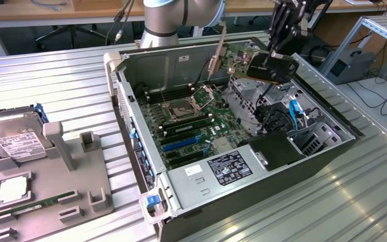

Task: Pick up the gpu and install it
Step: 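Insert the gpu into the slot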

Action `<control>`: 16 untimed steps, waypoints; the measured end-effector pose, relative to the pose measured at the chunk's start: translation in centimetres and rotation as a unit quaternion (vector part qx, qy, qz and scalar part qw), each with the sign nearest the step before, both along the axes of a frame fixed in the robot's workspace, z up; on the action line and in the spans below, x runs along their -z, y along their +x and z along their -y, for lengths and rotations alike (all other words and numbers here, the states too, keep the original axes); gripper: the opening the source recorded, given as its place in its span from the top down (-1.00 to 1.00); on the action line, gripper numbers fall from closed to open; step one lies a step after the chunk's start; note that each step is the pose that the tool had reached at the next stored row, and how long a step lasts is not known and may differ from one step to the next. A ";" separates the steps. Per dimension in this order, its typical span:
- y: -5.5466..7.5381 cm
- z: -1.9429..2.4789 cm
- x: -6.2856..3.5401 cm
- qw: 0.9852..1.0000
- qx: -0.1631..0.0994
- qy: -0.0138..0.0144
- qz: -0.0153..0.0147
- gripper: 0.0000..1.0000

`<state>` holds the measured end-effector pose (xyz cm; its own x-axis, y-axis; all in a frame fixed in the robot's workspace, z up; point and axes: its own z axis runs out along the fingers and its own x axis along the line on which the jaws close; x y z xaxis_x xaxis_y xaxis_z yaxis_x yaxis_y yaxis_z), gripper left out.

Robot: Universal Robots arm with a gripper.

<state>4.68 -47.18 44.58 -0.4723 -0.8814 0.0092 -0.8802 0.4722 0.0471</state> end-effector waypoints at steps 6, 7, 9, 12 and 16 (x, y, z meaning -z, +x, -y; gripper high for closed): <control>0.0 0.00 0.02 0.996 -0.086 0.000 0.000 0.46; 0.0 -0.01 0.02 0.996 -0.086 0.001 0.000 0.46; 0.0 -0.01 0.03 0.996 -0.086 0.011 0.001 0.46; 0.0 -0.01 0.09 0.994 -0.108 0.029 0.003 0.46; 0.0 0.00 0.17 0.988 -0.149 0.030 0.002 0.46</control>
